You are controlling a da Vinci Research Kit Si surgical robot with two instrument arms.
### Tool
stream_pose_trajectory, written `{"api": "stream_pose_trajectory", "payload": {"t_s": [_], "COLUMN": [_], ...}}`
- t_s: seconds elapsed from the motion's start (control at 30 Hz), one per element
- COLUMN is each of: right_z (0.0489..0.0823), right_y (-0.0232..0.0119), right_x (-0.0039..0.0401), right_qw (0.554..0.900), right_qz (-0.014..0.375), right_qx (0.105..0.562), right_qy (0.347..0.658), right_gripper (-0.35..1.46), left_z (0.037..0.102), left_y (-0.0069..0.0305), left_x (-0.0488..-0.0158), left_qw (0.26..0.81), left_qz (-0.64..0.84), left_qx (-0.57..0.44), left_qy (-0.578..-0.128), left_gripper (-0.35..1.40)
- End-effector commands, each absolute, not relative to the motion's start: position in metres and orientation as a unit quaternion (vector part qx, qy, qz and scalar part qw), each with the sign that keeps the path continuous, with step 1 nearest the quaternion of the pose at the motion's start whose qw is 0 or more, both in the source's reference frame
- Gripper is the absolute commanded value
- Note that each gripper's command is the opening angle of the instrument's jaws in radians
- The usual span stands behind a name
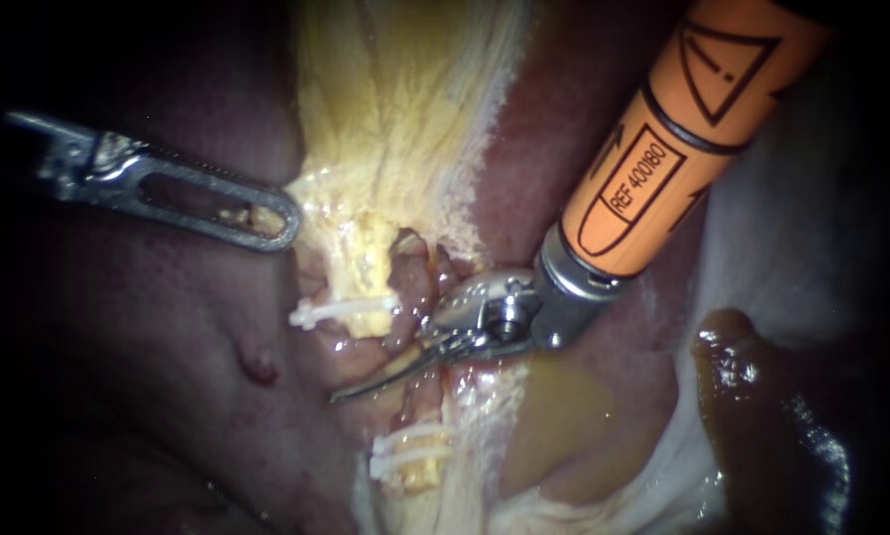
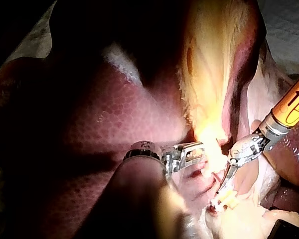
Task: Go back from the cut left tube
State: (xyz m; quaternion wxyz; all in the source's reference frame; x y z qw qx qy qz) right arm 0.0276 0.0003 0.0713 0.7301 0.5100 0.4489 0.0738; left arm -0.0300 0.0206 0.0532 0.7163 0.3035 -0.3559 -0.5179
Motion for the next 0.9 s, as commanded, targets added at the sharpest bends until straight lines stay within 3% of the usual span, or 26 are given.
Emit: {"api": "stream_pose_trajectory", "payload": {"t_s": [0.03, 0.3, 0.37, 0.4, 0.5, 0.7, 0.9], "right_z": [0.0712, 0.0714, 0.0714, 0.0714, 0.0714, 0.0712, 0.071], "right_y": [0.0003, 0.0, 0.0001, 0.0001, 0.0002, 0.0003, 0.0003], "right_x": [0.0276, 0.0269, 0.0269, 0.0269, 0.0267, 0.0264, 0.0262], "right_qw": [0.73, 0.722, 0.724, 0.725, 0.728, 0.729, 0.73], "right_qz": [0.074, 0.079, 0.086, 0.089, 0.099, 0.106, 0.113], "right_qx": [0.51, 0.511, 0.505, 0.501, 0.491, 0.485, 0.482], "right_qy": [0.449, 0.459, 0.463, 0.464, 0.468, 0.471, 0.471], "right_gripper": [-0.35, -0.3, 0.37, 0.61, 0.96, 1.13, 1.18], "left_z": [0.0532, 0.0534, 0.0535, 0.0535, 0.0536, 0.0537, 0.0537], "left_y": [0.0206, 0.0207, 0.0207, 0.0208, 0.0208, 0.0208, 0.0208], "left_x": [-0.03, -0.0298, -0.0298, -0.0298, -0.0297, -0.0296, -0.0296], "left_qw": [0.716, 0.717, 0.717, 0.717, 0.717, 0.717, 0.717], "left_qz": [-0.518, -0.517, -0.517, -0.517, -0.517, -0.517, -0.517], "left_qx": [0.304, 0.304, 0.304, 0.304, 0.304, 0.304, 0.304], "left_qy": [-0.356, -0.356, -0.356, -0.356, -0.356, -0.356, -0.356], "left_gripper": [-0.35, -0.35, -0.35, -0.35, -0.35, -0.35, -0.35]}}
